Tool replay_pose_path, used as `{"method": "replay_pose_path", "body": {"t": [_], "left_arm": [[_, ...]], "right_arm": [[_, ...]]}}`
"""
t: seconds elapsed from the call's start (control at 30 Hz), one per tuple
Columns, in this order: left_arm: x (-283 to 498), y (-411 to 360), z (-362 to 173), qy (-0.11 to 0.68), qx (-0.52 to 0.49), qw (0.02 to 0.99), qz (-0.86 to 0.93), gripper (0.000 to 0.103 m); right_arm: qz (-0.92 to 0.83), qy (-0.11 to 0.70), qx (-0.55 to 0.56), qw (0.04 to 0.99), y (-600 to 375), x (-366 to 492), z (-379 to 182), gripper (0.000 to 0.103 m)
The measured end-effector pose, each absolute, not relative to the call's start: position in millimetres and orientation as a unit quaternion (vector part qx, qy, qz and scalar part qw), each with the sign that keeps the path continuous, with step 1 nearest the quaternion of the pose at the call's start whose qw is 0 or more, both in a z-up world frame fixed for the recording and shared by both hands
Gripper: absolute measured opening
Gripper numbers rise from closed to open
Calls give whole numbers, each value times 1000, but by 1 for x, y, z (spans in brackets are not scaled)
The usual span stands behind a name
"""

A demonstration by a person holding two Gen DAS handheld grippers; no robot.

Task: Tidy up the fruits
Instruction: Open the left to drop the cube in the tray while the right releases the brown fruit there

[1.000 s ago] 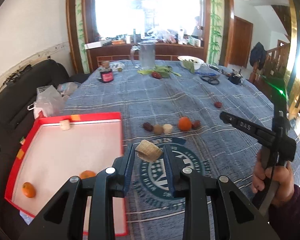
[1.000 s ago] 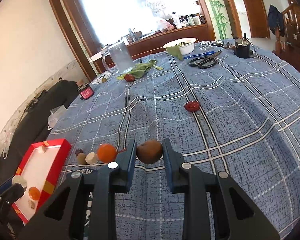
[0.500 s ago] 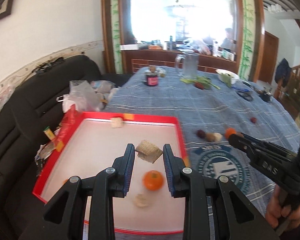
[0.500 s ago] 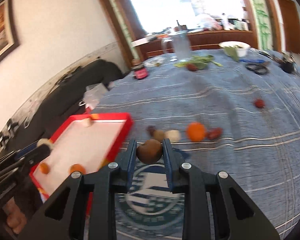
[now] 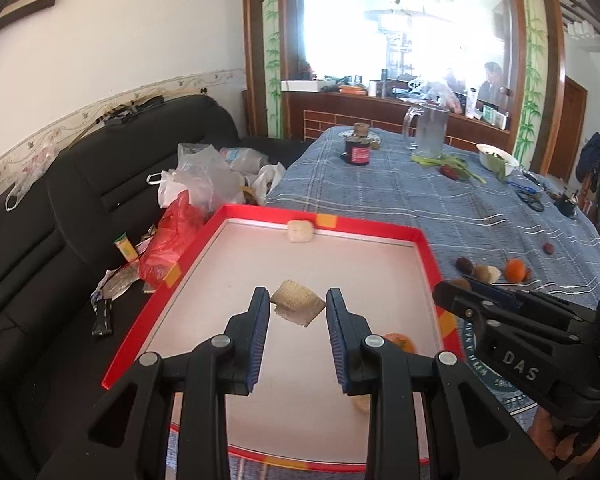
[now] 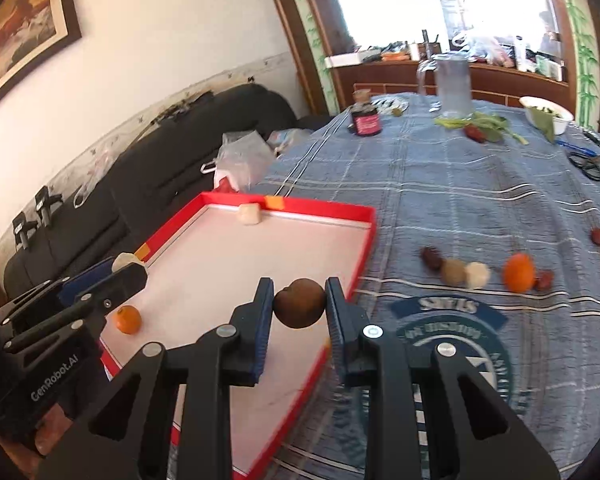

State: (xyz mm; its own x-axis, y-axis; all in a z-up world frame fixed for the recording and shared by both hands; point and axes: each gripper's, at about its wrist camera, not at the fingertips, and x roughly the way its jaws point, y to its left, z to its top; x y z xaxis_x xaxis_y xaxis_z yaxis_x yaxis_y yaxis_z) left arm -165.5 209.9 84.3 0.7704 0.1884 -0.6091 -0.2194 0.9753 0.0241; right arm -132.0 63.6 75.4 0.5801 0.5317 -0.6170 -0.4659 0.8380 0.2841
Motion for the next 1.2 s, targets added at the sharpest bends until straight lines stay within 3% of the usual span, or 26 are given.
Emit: {"method": "replay_pose_path", "body": {"t": [0.37, 1.2], "left_arm": [[-167, 236, 71, 339, -34, 932, 128, 28], [-154, 241, 46, 387, -40, 911, 135, 29]], "right_arm": [[279, 421, 23, 863, 106, -111, 44, 28], [283, 448, 12, 848, 120, -102, 32, 30]]}}
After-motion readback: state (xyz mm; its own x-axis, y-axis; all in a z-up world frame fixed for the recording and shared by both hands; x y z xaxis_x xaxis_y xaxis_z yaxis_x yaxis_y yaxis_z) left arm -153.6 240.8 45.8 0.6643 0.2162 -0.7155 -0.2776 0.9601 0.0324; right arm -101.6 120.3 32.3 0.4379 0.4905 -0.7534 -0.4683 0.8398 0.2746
